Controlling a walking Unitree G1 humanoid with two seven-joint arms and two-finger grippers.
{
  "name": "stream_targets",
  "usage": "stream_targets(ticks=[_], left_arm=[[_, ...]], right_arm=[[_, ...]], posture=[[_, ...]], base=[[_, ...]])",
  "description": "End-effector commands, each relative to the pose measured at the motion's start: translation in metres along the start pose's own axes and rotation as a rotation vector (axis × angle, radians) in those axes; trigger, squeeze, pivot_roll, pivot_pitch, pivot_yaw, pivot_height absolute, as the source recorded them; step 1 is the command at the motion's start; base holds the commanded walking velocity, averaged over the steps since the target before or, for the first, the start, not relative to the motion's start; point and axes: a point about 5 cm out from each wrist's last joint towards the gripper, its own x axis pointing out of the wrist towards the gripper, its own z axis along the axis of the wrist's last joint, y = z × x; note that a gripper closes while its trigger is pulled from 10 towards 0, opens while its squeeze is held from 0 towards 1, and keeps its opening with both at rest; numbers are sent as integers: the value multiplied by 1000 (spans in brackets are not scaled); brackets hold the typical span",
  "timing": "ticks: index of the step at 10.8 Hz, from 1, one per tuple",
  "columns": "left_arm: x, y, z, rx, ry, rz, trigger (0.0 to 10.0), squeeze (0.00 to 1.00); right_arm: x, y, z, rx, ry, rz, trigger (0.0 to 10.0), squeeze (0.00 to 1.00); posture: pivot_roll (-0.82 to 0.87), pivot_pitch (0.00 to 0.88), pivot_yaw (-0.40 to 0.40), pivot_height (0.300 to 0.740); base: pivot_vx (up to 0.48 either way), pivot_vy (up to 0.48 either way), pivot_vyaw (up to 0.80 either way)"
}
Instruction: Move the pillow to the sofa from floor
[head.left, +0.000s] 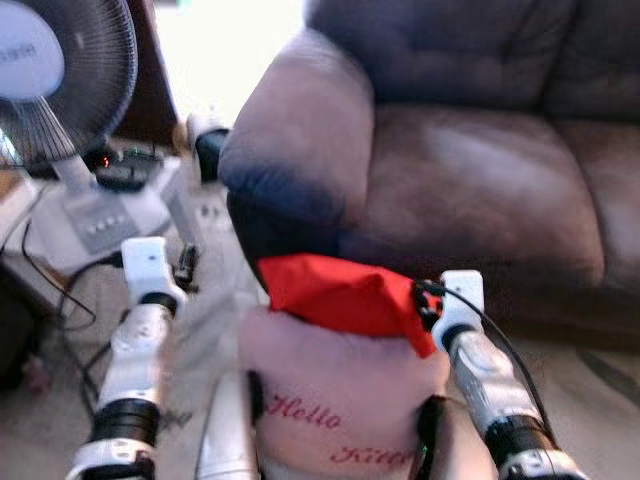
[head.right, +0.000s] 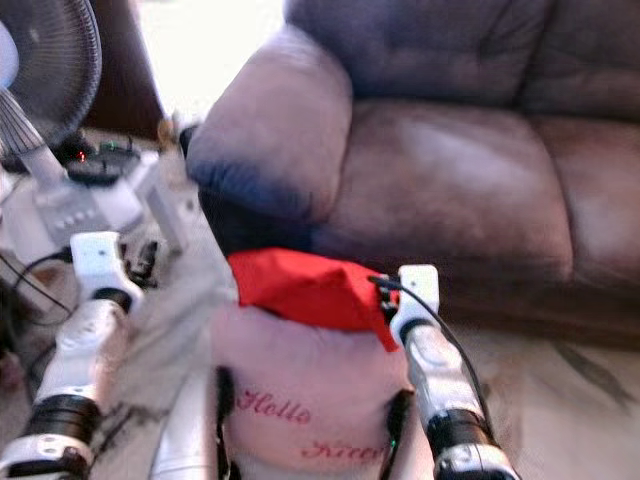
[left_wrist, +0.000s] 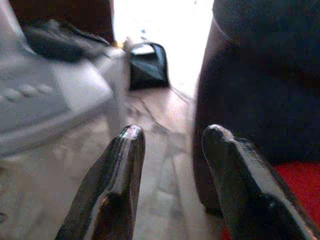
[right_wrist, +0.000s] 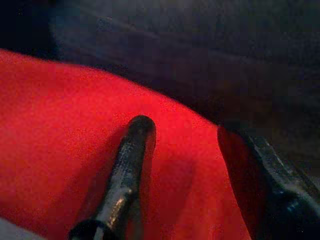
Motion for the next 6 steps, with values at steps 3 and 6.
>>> stream_targets(ticks=[3,6], left_arm=[[-4,1,-7,10,20,-39,10000,0],[-3,-1,-14,48,81,-68,10000,0]], right_arm=[[-1,-9,-7,3,42,-66,10000,0],[-7,-5,-39,49,212,-113,10000,0]], posture=[[55,55,-67,471],[50,49,-48,471]], base=[[0,0,0],[0,0,0]])
